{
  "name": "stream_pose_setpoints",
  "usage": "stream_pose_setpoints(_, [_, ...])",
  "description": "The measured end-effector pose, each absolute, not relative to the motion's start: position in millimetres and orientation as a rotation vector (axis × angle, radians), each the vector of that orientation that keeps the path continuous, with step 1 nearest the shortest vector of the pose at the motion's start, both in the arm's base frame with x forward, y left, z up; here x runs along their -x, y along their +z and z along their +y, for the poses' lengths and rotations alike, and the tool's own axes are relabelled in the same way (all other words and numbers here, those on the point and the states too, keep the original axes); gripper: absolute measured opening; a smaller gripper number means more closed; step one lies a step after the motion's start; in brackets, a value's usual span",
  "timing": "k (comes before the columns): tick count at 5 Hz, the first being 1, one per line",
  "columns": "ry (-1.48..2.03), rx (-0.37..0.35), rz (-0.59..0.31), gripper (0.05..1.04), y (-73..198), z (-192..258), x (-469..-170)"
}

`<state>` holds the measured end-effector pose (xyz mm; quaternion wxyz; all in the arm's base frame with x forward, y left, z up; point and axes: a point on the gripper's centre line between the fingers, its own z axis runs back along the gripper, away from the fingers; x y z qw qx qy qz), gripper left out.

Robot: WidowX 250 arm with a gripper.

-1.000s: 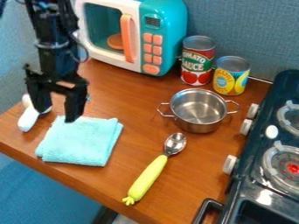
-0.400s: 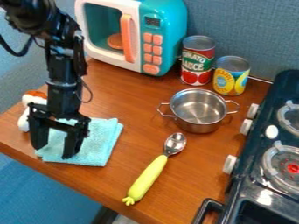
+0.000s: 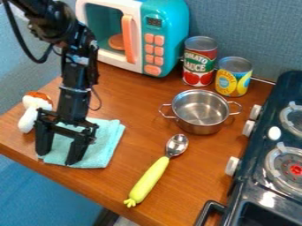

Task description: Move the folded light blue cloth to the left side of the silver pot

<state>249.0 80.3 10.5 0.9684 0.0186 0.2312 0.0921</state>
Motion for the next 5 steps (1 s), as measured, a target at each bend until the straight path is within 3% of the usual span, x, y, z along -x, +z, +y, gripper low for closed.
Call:
stream_pose_setpoints(2, [-0.011, -0.066, 0.249, 1.001, 17, 33, -339])
stream_pose_setpoints(4, [-0.017, -0.036, 0.164, 1.001, 17, 20, -380])
stream_pose_setpoints(5, [0.045, -0.071, 0.159, 1.001, 21, 24, -376])
